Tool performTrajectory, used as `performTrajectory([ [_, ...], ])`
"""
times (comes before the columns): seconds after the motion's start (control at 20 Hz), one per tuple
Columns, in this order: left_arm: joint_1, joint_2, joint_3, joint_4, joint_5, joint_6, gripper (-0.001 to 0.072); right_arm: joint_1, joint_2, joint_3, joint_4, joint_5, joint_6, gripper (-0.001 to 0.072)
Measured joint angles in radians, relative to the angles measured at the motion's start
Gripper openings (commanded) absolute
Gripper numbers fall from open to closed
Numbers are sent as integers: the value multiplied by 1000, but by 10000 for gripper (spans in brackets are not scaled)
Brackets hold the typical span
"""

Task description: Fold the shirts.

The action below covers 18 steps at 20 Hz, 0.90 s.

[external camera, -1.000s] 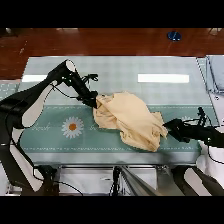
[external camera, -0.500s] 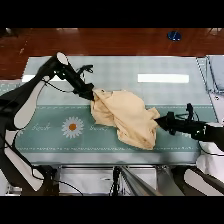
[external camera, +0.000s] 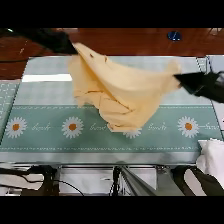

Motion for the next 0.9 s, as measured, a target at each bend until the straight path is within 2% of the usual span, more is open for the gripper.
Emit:
performTrajectory([
  [0.15,4,186,24,19,64,-14,28,0,33,195,-38,-21,55,23],
  [0.5,6,583,38,188,241,-40,28,0,52,616,-257,-105,206,23],
  [0.7,6,732,39,234,273,-67,28,0,53,833,-367,-117,287,22],
  [0.9,6,822,39,185,224,-109,28,0,54,1007,-418,-121,357,22],
])
